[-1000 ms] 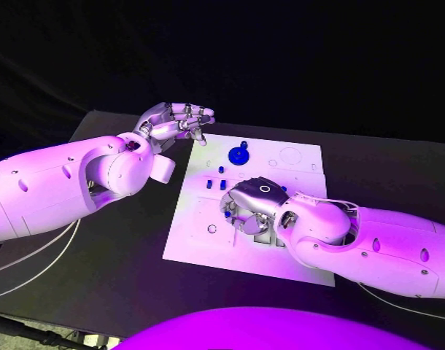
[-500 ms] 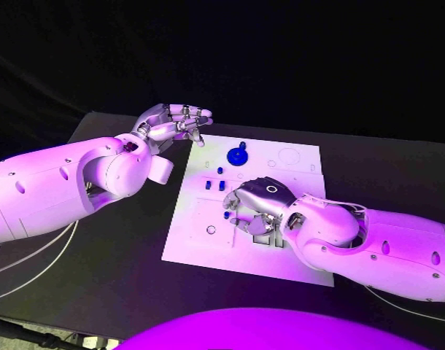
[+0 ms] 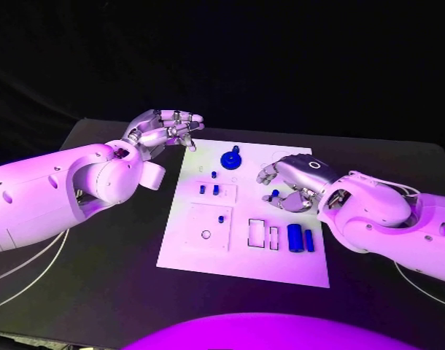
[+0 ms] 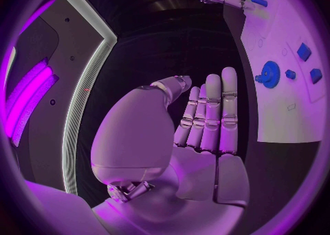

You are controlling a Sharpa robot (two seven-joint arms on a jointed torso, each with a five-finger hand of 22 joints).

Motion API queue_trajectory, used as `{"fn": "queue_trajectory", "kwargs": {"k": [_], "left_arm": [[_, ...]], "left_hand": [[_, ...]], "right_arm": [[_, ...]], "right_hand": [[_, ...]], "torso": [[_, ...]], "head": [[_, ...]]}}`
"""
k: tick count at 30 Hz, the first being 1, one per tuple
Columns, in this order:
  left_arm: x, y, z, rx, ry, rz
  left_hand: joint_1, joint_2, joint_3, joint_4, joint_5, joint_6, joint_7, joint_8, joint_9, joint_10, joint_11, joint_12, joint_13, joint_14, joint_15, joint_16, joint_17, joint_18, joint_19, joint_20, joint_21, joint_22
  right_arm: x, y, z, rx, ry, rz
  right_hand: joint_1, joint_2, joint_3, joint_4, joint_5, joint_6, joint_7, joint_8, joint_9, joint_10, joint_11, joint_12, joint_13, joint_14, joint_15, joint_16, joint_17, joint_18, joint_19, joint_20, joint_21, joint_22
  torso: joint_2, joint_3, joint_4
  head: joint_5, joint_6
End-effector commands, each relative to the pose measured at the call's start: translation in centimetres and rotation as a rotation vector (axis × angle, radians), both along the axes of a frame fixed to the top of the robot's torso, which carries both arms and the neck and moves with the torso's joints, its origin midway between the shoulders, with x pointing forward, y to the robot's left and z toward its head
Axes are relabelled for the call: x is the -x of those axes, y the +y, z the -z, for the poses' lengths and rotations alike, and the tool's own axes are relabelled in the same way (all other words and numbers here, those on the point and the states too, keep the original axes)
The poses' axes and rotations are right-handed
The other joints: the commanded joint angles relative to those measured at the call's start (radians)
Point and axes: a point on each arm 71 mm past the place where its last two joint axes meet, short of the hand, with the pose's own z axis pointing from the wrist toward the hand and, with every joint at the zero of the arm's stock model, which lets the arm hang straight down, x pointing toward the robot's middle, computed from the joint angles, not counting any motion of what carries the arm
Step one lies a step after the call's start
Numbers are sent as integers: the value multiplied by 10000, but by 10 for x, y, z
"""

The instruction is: Assemble the parts on the task board

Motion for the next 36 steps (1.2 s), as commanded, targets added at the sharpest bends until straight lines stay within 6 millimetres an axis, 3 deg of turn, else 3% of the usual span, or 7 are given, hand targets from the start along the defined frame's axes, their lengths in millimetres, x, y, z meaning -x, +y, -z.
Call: {"fn": "queue_trajectory", "kwargs": {"k": [1,5,7,12,19,27,36], "left_arm": [[1,-2,-1,103,-57,194],[1,-2,-1,108,-59,205],[1,-2,-1,111,-58,215],[1,-3,-1,115,-49,236],[1,-2,-1,97,-39,205],[1,-1,-1,83,-31,182],[0,0,-1,58,-18,140]], "left_hand": [[41,22,16,-61,3,50,-8,38,-2,-63,4,34,-11,-85,17,-58,-13,141,-69,-16,14,12],[39,22,15,-65,2,54,-10,43,-1,-60,2,41,-12,-86,17,-58,-18,141,-73,-15,17,15],[39,22,15,-65,2,54,-10,43,-1,-60,2,41,-12,-86,17,-58,-18,141,-73,-15,17,15],[39,22,15,-65,2,54,-10,43,-1,-60,2,41,-12,-86,17,-58,-18,141,-73,-15,17,15],[39,22,15,-65,2,54,-10,43,-1,-60,2,41,-12,-86,17,-58,-18,141,-73,-15,17,15],[31,27,14,-72,0,62,-14,55,0,-55,0,57,-14,-86,17,-56,-27,141,-81,-14,23,21],[31,27,14,-72,0,62,-14,55,0,-55,0,57,-14,-86,17,-56,-27,141,-81,-14,23,21]], "right_arm": [[-3,-10,3,575,972,217],[-8,-17,4,973,1172,331],[-9,-18,5,1117,1231,335],[-12,-15,10,1364,1329,256],[-13,-12,15,1550,1486,186],[-14,-12,16,1537,1376,253],[-15,-12,15,1394,1150,287]], "right_hand": [[76,155,-895,146,56,-64,-97,-43,-1,-287,33,192,-48,518,98,-93,261,204,-136,14,-308,216],[629,515,-2168,445,87,-122,-171,-107,-20,-576,60,551,-111,490,124,-114,199,219,-146,44,-460,177],[821,625,-2278,500,115,-48,-80,-83,-15,-594,48,662,-129,533,113,-50,324,203,-79,37,-367,228],[987,702,-2270,519,132,7,-86,-69,-17,-548,27,772,-139,533,96,-60,294,175,8,23,-219,305],[1207,815,-2029,648,108,314,-61,15,-26,-56,-106,1124,-129,598,-17,35,486,89,251,-69,250,555],[1568,983,-778,778,-729,957,-102,190,-17,842,-234,1148,-187,667,-132,163,722,-24,500,-181,843,904],[1583,939,-225,723,-783,1124,-112,245,15,1093,-267,1006,-209,679,-158,194,773,-51,547,-213,977,1002]], "torso": [[7,7,5],[15,11,17],[19,14,26],[6,9,41],[10,0,44],[13,4,31],[14,12,24]], "head": [[-65,42],[-102,65],[-101,77],[-117,61],[-129,19],[-119,30],[-121,26]]}}
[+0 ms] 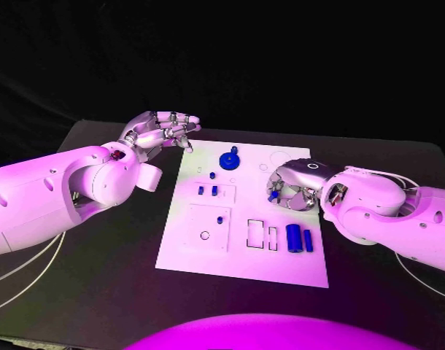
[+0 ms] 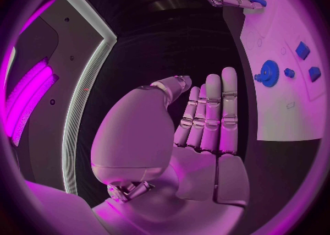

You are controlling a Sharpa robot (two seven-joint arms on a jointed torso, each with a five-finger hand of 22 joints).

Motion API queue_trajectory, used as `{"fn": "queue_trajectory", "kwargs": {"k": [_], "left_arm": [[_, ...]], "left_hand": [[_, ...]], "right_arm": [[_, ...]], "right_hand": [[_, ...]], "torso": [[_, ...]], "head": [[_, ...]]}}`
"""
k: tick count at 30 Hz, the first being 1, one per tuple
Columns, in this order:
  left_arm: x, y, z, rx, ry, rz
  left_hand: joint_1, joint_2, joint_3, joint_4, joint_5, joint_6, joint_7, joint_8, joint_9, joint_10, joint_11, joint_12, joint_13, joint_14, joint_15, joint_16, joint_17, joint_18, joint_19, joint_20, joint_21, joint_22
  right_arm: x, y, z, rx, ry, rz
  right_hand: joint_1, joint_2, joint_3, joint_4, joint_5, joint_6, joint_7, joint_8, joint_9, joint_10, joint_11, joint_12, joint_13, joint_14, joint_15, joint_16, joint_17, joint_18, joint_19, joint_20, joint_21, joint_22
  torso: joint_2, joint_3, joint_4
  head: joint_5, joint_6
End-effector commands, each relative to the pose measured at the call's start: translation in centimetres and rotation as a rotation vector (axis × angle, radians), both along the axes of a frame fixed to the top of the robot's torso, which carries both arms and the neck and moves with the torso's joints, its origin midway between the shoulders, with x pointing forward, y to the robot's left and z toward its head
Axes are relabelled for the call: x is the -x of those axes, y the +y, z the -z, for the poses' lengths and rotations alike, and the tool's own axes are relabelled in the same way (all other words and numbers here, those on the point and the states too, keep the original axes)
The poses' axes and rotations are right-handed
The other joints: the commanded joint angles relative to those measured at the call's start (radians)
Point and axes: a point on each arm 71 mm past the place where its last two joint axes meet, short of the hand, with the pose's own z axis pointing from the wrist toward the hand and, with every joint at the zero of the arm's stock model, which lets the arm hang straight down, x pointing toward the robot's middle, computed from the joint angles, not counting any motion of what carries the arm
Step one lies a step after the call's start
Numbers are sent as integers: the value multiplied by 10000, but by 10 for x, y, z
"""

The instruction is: Assemble the parts on the task board

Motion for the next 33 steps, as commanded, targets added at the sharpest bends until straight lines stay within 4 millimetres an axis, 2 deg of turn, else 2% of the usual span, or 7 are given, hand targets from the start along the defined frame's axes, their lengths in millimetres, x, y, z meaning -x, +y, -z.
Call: {"fn": "queue_trajectory", "kwargs": {"k": [1,4,7,14,19,26,33], "left_arm": [[0,-2,-1,66,-32,137],[0,-2,-1,64,-31,137],[0,-2,-1,63,-32,139],[0,-1,-1,58,-38,126],[-1,-1,0,53,-41,112],[-1,-2,0,56,-45,116],[-2,-5,0,79,-46,174]], "left_hand": [[28,34,17,-76,1,63,-15,61,0,-56,-1,65,-19,-86,16,-55,-14,142,-85,-13,27,13],[28,34,17,-76,1,63,-15,61,0,-56,-1,65,-19,-86,16,-55,-14,142,-85,-13,27,13],[28,34,17,-76,1,63,-15,61,0,-56,-1,65,-19,-86,16,-55,-14,142,-85,-13,27,13],[31,37,20,-82,2,63,-15,63,-1,-58,-2,68,-20,-86,15,-55,-18,143,-86,-14,30,15],[31,37,20,-82,2,63,-15,63,-1,-58,-2,68,-20,-86,15,-55,-18,143,-86,-14,30,15],[40,38,25,-98,3,65,-17,70,-1,-63,-4,74,-24,-88,12,-55,-25,145,-90,-16,36,21],[40,38,25,-98,3,65,-17,70,-1,-63,-4,74,-24,-88,12,-55,-25,145,-90,-16,36,21]], "right_arm": [[1,1,-1,-4,-218,-49],[1,2,-3,-178,-368,-76],[3,3,-6,-537,-612,-97],[12,3,-17,-1143,-826,-139],[23,11,-31,-1557,-977,-424],[38,44,-41,-2143,-934,-1325],[48,93,-34,-2356,-791,-2530]], "right_hand": [[83,31,226,-47,-61,158,-13,114,40,178,-32,-62,-3,684,-95,66,795,-216,104,-27,109,1038],[141,153,557,-173,-309,289,-54,206,103,388,-82,-81,29,692,-141,84,825,-234,145,-59,218,1106],[161,276,882,-361,-364,447,-106,365,221,662,-152,-93,98,706,-192,112,881,-260,198,-106,364,1192],[5,191,1031,-506,-313,473,-130,485,342,790,-182,-176,149,702,-218,106,860,-261,197,-140,365,1217],[-73,125,1052,-540,-294,465,-134,511,375,804,-182,-218,162,704,-220,110,869,-263,197,-144,367,1226],[-96,98,1091,-588,-258,459,-134,529,399,815,-186,-250,172,703,-224,108,862,-263,197,-148,369,1233],[-163,58,1134,-633,-211,428,-119,541,426,804,-171,-310,180,697,-218,99,837,-247,165,-149,280,1205]], "torso": [[4,3,-9],[4,4,-11],[5,9,-12],[-13,-4,0],[-15,-3,-19],[-21,-11,-19],[-34,-32,23]], "head": [[-1,-6],[0,-5],[-17,-5],[-12,-24],[31,-29],[128,-49],[250,-103]]}}
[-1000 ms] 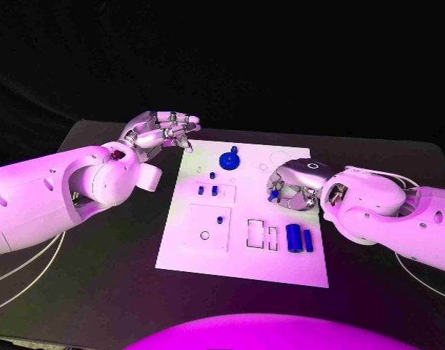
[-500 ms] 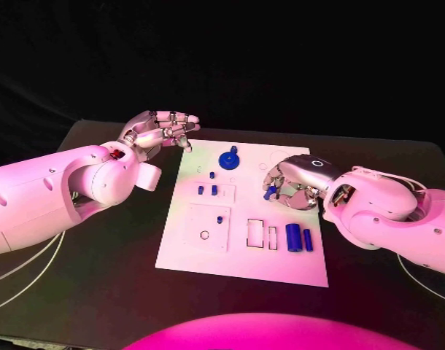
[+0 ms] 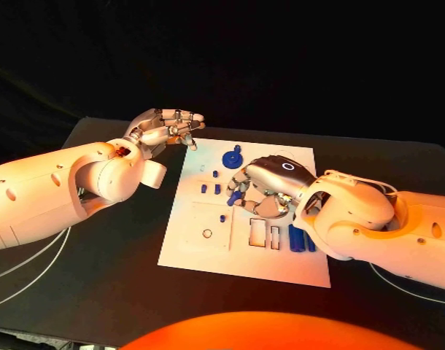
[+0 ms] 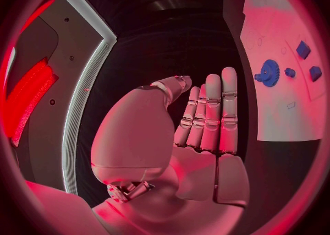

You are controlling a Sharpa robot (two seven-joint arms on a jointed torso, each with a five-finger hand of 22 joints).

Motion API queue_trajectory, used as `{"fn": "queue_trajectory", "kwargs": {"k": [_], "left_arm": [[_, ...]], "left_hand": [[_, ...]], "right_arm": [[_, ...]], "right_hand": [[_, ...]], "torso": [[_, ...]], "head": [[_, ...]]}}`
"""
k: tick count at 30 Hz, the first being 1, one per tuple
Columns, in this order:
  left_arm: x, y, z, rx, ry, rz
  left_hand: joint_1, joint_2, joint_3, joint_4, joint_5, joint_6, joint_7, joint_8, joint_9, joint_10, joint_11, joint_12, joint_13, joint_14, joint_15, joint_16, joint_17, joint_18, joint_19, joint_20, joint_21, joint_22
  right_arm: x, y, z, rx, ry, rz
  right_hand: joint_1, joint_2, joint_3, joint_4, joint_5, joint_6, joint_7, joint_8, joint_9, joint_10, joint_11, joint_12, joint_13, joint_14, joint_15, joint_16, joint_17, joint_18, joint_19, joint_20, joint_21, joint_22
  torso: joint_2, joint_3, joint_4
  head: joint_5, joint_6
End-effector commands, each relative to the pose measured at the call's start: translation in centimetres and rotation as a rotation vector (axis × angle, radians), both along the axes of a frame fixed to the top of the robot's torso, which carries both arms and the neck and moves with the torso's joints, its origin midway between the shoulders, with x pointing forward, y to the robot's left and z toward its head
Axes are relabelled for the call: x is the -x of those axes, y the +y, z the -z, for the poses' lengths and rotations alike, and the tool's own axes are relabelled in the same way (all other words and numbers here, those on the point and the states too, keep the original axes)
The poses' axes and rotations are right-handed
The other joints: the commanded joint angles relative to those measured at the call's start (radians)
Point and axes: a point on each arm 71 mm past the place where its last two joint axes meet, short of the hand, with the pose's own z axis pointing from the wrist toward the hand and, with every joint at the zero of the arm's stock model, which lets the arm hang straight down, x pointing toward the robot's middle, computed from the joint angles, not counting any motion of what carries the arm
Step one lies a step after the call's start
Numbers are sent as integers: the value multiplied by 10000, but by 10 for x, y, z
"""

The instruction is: Assemble the parts on the task board

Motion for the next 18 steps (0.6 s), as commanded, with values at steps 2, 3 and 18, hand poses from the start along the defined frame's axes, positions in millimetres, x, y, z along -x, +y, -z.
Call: {"fn": "queue_trajectory", "kwargs": {"k": [2,3,18], "left_arm": [[0,-4,-1,100,-55,205],[0,-5,-1,103,-53,217],[2,-9,-1,141,-26,351]], "left_hand": [[41,38,-4,-69,3,65,-17,34,-1,-63,-3,34,-16,-88,13,-55,-16,145,-53,22,36,10],[41,38,-4,-69,3,65,-17,34,-1,-63,-3,34,-16,-88,13,-55,-16,145,-53,22,36,10],[43,38,2,-91,4,66,-16,45,-2,-76,-2,44,-25,-93,11,-55,-30,145,-61,20,50,22]], "right_arm": [[5,20,9,58,-35,-668],[6,25,12,103,32,-774],[7,54,52,903,615,-1106]], "right_hand": [[-147,-54,62,-24,60,-10,28,262,373,16,14,-81,12,697,-72,20,828,-84,18,-5,-84,1196],[-147,-54,62,-24,60,-10,28,262,373,16,14,-81,12,697,-72,20,828,-84,18,-5,-84,1196],[-217,-65,109,-50,84,-68,51,251,387,-10,33,-145,16,691,-58,8,796,-67,-17,2,-179,1165]], "torso": [[-5,-19,30],[6,-19,28],[28,2,9]], "head": [[102,-37],[124,-39],[301,-117]]}}
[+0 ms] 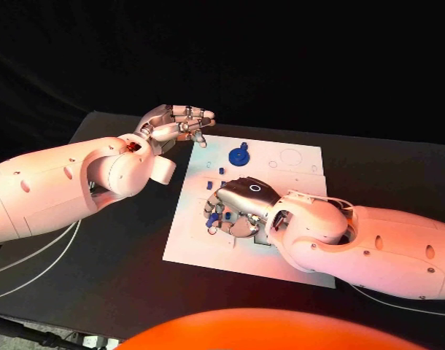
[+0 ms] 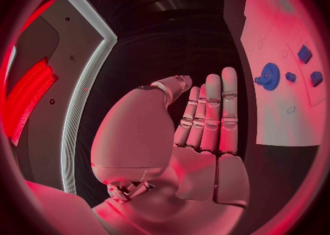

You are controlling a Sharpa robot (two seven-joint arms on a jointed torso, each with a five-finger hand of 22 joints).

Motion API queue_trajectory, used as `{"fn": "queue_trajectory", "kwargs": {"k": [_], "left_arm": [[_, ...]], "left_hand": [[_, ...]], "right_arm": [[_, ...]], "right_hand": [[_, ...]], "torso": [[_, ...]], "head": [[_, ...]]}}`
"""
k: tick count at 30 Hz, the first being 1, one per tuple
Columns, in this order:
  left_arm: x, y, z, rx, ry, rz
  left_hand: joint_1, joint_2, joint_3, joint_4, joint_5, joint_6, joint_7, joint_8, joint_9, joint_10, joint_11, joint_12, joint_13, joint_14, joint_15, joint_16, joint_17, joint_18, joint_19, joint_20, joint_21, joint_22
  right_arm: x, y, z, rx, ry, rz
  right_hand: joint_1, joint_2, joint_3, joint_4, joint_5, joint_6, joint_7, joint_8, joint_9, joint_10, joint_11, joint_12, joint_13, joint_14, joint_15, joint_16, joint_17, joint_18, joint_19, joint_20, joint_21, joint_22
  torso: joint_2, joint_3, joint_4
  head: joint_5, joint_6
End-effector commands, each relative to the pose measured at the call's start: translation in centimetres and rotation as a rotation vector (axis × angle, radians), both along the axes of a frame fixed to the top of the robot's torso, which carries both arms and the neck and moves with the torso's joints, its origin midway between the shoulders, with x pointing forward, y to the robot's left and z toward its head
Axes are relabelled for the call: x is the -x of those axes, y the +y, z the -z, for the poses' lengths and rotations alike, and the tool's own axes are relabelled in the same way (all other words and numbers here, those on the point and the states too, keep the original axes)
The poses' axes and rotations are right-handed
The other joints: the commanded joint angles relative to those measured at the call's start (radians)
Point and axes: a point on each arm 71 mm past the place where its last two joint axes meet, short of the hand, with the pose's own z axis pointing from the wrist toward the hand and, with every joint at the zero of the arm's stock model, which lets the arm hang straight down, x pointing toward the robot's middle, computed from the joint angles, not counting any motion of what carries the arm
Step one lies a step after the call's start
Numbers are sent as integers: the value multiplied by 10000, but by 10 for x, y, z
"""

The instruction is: Assemble the parts on the task board

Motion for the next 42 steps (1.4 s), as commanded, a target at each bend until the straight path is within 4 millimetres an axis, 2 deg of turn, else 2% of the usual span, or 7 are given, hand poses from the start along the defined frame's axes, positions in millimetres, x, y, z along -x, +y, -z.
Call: {"fn": "queue_trajectory", "kwargs": {"k": [1,12,17,27,42], "left_arm": [[1,-3,-1,96,-36,223],[1,-3,-1,93,-30,223],[1,-3,-1,87,-25,216],[1,-3,-1,76,-10,213],[1,-1,-1,63,4,200]], "left_hand": [[43,38,2,-35,4,66,-16,45,-2,-76,-3,44,-9,-56,-25,-55,-9,145,-62,19,50,8],[43,38,2,-35,4,66,-16,45,-2,-76,-3,44,-9,-56,-25,-55,-9,145,-62,19,50,8],[43,38,2,-35,4,66,-16,45,-2,-76,-3,44,-9,-56,-25,-55,-9,145,-62,19,50,8],[43,38,2,-35,4,66,-16,45,-2,-76,-3,44,-9,-56,-25,-55,-9,145,-62,19,50,8],[26,47,7,-49,4,63,-15,61,-5,-91,0,62,-21,-59,-22,-54,-30,144,-77,21,66,24]], "right_arm": [[-1,1,6,587,-93,-176],[-3,0,13,1030,65,-146],[-1,1,14,1142,134,-204],[0,2,14,1135,154,-257],[3,3,13,932,-46,-230]], "right_hand": [[-98,26,54,6,40,18,38,26,387,-28,14,-50,-7,691,-59,9,798,-68,-16,2,-62,1168],[-115,27,62,4,48,15,41,29,392,-20,16,-54,-3,690,-56,7,794,-70,-13,3,-54,1173],[-127,27,65,3,52,15,41,32,395,-12,15,-55,1,692,-54,10,803,-71,-11,5,-49,1176],[-145,24,67,1,54,14,41,35,400,-3,16,-58,5,687,-54,2,780,-71,-13,6,-52,1176],[-163,23,76,-6,61,15,38,41,407,9,14,-63,11,686,-53,1,777,-70,-15,8,-57,1176]], "torso": [[-3,9,-4],[-1,28,-28],[1,20,-10],[-5,10,-15],[-4,9,-3]], "head": [[32,-31],[65,-51],[69,-63],[61,-96],[85,-93]]}}
